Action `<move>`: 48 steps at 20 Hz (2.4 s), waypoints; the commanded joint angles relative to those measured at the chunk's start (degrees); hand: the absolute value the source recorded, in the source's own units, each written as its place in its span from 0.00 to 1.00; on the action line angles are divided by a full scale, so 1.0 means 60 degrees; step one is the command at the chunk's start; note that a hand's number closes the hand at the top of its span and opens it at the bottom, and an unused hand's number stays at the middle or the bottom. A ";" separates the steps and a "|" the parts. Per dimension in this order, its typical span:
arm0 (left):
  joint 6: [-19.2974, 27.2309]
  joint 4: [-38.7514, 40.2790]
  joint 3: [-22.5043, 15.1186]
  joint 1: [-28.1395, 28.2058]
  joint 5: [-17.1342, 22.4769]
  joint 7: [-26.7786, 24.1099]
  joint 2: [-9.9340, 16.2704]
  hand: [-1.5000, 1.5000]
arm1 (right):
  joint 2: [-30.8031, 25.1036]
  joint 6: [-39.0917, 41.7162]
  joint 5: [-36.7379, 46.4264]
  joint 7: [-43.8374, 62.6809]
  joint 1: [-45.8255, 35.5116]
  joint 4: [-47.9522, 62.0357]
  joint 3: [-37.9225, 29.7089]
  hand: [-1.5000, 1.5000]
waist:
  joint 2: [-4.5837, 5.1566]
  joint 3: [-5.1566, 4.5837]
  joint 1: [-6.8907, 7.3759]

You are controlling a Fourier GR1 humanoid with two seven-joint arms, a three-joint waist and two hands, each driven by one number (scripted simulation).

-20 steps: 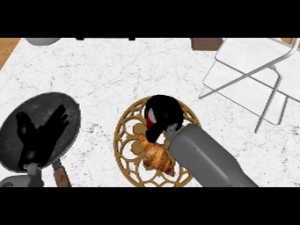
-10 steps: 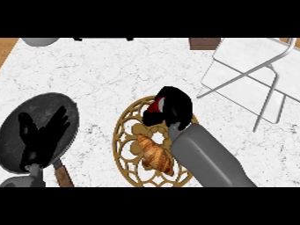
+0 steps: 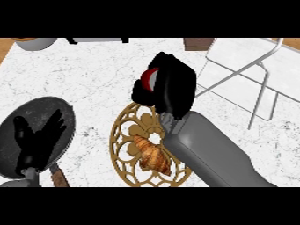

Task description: Pick the can from the placemat and place it in the tiered shelf

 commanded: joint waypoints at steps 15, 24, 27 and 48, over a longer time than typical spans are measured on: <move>0.0022 -0.0100 -0.0016 -0.0109 -0.0035 0.0092 -0.0128 0.50 | -0.1023 0.4747 0.1416 0.2345 -0.2818 -0.2911 -0.4127 1.00 | 0.0082 0.0000 0.0098; 0.0029 -0.0017 -0.0152 -0.0251 -0.0265 0.0089 -0.0190 0.50 | -0.2187 0.5818 0.0678 0.0813 -0.3014 -0.2674 -0.5951 1.00 | 0.0149 0.0008 0.0193; -0.0046 0.0117 0.0090 -0.0423 -0.0108 0.0248 -0.0038 0.50 | -0.2606 0.6006 -0.0005 -0.0133 -0.2613 -0.2279 -0.6574 1.00 | 0.0180 0.0008 0.0219; -0.0114 0.0586 -0.0197 -0.0227 -0.0668 -0.0693 -0.0701 0.50 | -0.3885 0.3908 0.0290 -0.3288 -0.2245 0.1336 -0.7078 1.00 | 0.0226 0.0006 0.0364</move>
